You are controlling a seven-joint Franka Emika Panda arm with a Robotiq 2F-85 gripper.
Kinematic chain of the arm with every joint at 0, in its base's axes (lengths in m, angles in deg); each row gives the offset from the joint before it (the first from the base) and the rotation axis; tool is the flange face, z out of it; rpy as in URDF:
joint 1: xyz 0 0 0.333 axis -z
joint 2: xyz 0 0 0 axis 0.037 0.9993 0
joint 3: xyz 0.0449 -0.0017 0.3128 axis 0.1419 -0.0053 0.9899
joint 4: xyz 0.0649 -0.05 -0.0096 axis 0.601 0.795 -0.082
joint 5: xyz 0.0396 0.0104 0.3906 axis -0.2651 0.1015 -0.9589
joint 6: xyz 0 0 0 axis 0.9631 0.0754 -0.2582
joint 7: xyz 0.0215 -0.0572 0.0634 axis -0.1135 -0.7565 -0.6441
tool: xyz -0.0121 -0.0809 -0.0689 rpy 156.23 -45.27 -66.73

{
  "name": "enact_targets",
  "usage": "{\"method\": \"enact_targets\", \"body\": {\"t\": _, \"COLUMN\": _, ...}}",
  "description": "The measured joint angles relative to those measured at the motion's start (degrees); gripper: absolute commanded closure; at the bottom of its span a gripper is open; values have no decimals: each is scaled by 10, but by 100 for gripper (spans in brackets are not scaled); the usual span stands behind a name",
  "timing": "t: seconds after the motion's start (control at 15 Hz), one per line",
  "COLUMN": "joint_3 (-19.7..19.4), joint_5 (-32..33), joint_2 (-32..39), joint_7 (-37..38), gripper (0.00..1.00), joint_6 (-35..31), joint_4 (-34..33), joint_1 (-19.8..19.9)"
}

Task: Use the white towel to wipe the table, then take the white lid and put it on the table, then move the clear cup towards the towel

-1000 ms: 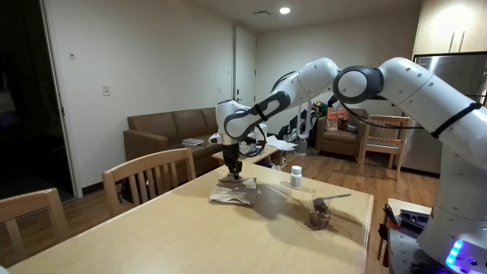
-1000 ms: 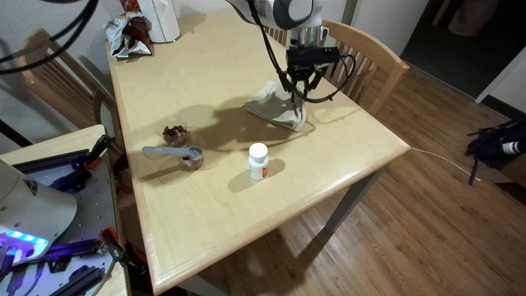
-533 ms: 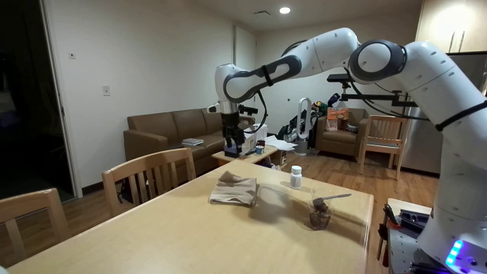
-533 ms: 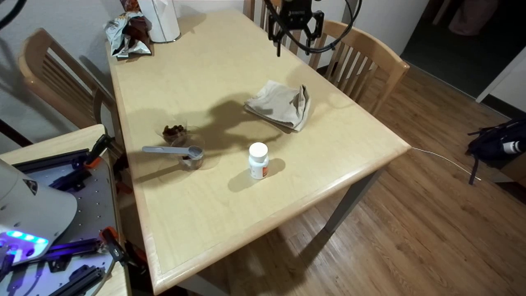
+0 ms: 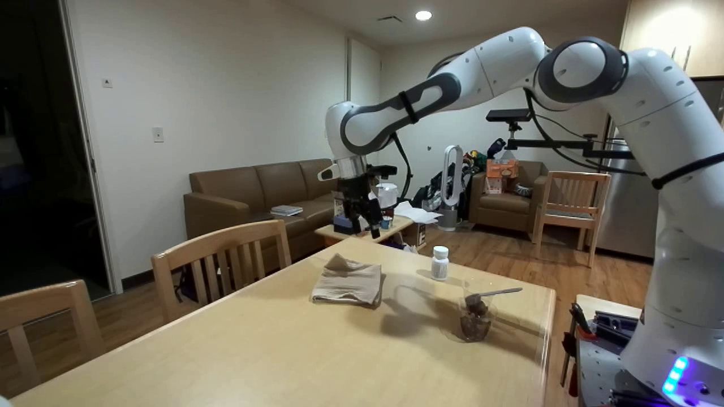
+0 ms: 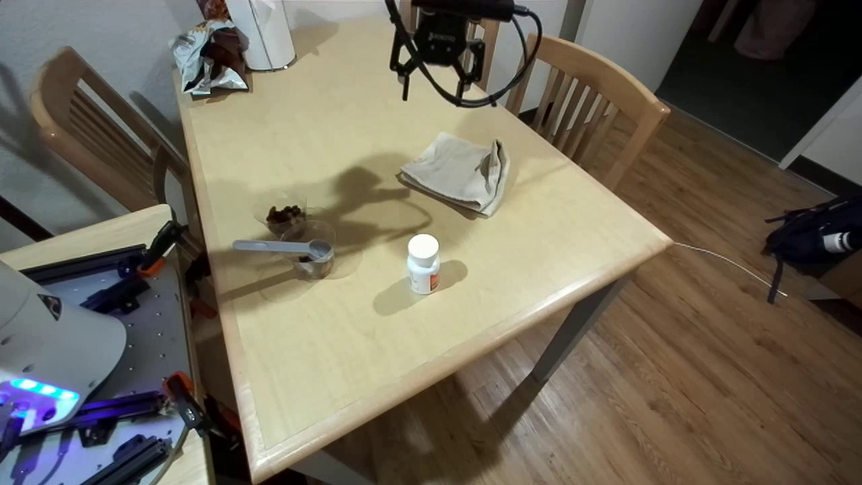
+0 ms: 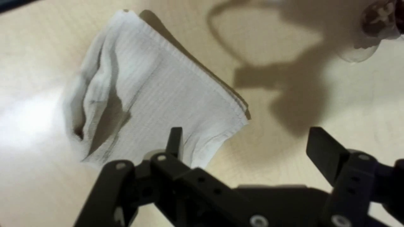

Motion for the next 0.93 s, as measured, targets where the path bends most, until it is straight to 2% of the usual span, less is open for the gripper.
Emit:
{"method": "enact_targets", "body": {"t": 0.33, "joint_3": 0, "joint_5": -23, "joint_2": -45, "joint_7": 0, "gripper": 0, "joint_6": -37, "joint_4": 113, "joint_1": 9}}
{"method": "enact_targets", "body": {"t": 0.93, "joint_3": -23, "joint_5": -23, "joint_2": -143, "joint_7": -1, "gripper": 0, "joint_6": -265, "joint_4": 295, "joint_1": 46}}
